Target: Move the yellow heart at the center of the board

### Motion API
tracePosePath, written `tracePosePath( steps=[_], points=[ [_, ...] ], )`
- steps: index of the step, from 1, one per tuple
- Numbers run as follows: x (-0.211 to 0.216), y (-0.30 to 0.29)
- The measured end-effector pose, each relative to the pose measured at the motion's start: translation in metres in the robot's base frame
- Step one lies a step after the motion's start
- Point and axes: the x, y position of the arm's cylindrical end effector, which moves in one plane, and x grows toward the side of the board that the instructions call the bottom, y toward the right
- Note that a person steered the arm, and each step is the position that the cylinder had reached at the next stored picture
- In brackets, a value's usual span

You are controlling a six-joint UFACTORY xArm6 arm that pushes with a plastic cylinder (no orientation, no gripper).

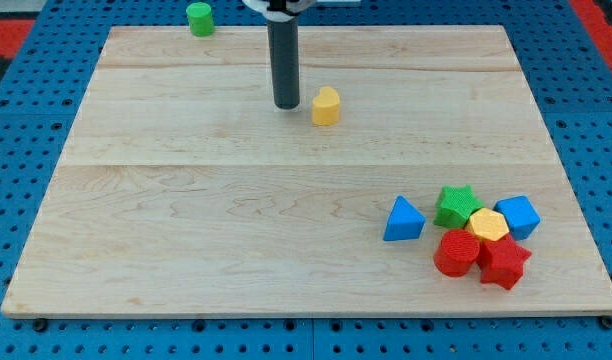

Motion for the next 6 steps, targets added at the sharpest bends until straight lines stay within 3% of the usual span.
tracePosePath(
  steps=[1, 3, 6],
  points=[
    [-0.011, 0.038],
    [0.044, 0.082],
    [0.050, -0.025]
  ],
)
